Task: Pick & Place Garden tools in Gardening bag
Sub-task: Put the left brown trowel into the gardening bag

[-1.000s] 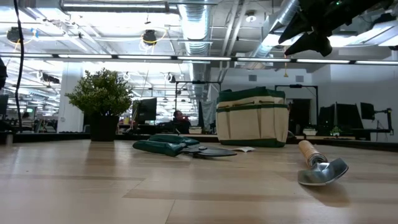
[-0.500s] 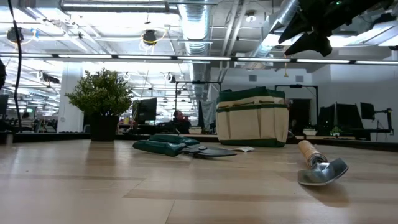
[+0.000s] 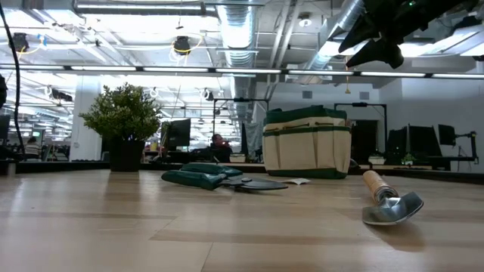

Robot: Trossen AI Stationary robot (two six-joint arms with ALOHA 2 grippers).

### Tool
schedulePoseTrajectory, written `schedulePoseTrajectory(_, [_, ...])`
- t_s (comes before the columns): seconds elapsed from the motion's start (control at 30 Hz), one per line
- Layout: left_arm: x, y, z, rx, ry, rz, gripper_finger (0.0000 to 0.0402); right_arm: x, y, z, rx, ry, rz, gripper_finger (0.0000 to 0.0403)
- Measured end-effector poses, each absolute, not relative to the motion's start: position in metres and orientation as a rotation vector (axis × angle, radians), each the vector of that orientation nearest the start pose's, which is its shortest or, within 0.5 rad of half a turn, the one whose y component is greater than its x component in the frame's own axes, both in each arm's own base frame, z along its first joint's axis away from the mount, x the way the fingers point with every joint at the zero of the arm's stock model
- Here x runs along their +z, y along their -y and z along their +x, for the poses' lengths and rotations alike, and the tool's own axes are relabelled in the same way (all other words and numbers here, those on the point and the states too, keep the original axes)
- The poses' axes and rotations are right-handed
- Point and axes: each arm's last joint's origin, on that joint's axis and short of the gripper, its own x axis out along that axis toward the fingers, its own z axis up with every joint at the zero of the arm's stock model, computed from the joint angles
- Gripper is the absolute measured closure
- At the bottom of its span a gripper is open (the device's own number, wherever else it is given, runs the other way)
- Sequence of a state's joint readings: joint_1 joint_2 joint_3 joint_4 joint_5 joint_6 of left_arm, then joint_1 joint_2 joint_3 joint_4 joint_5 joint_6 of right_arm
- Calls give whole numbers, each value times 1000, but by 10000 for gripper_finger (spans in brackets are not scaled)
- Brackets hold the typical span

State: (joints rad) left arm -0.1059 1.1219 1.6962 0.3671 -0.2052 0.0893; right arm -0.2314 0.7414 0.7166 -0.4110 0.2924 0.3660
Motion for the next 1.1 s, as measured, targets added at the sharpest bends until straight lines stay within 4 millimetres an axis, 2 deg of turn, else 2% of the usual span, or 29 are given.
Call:
schedulePoseTrajectory(0.33, [594,10,157,127,819,-112,337,295,44,152,-582,-349,315,153])
schedulePoseTrajectory(0.47, [586,8,170,211,729,-65,337,295,44,152,-582,-349,315,153])
schedulePoseTrajectory(0.6, [573,0,191,356,583,12,337,295,44,152,-582,-350,315,153])
schedulePoseTrajectory(0.8, [547,-35,231,560,354,151,337,295,44,152,-582,-350,315,153])
schedulePoseTrajectory(1.1, [499,-111,292,420,154,267,337,295,44,152,-582,-349,315,153])
